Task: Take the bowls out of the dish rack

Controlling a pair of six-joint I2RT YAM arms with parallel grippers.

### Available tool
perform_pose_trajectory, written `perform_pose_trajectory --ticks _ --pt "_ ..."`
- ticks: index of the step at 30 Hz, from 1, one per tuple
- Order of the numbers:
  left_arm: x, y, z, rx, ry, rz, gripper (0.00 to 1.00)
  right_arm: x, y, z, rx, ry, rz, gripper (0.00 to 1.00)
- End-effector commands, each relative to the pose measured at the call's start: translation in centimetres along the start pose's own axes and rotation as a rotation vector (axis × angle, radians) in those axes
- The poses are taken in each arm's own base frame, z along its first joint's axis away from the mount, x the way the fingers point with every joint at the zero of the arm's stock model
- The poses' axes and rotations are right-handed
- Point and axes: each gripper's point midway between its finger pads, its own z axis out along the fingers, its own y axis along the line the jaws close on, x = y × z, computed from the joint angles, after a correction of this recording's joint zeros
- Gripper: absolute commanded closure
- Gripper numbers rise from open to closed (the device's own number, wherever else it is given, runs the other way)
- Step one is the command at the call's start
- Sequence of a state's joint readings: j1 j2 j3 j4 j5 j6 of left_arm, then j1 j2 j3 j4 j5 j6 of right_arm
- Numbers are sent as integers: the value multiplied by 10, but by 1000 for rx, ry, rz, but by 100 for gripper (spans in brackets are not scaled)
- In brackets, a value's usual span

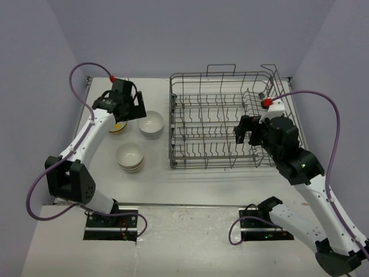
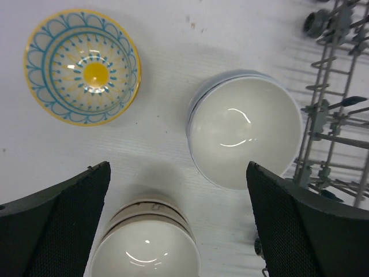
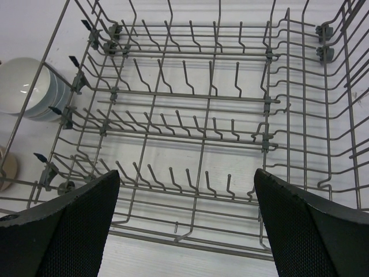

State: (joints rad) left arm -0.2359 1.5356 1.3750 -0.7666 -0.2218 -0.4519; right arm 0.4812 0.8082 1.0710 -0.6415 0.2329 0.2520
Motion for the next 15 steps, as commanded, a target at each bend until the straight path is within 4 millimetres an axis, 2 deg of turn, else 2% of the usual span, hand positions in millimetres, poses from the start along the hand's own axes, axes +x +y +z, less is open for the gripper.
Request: perform_pose_trajectory --ticks 1,2,4,5,7,8,9,10,11,12,13,15 --pt "-39 7 -54 12 -158 -23 0 -16 1 -12 -10 -68 62 1" --pt "-45 13 -73 11 -206 -33 0 -19 -1 -17 -2 -84 78 1" --pt "-43 23 -90 2 -250 -42 0 -31 -13 -35 42 -154 132 1" --pt "-47 33 -118 5 -333 -65 0 -32 -18 -40 61 -168 139 1" --pt "-38 50 -129 -23 -396 -84 0 -36 -22 -56 58 -202 142 1" --pt "-38 69 -156 -57 -484 -125 0 -31 -24 -60 62 -189 135 1" --pt "-26 79 -155 -86 -492 -124 0 -29 -28 -66 72 -190 128 1" --pt "-17 96 -166 -123 -536 -140 0 -27 -30 -68 78 -187 124 1" --pt "-11 104 -169 -147 -549 -136 0 -26 -32 -72 82 -190 122 1" --pt "-7 114 -181 -160 -591 -156 0 -22 -34 -75 85 -176 116 1" --pt "3 115 -177 -157 -586 -159 0 -21 -36 -77 90 -176 117 1" --pt "10 120 -185 -133 -629 -211 0 -20 -38 -85 91 -192 128 1"
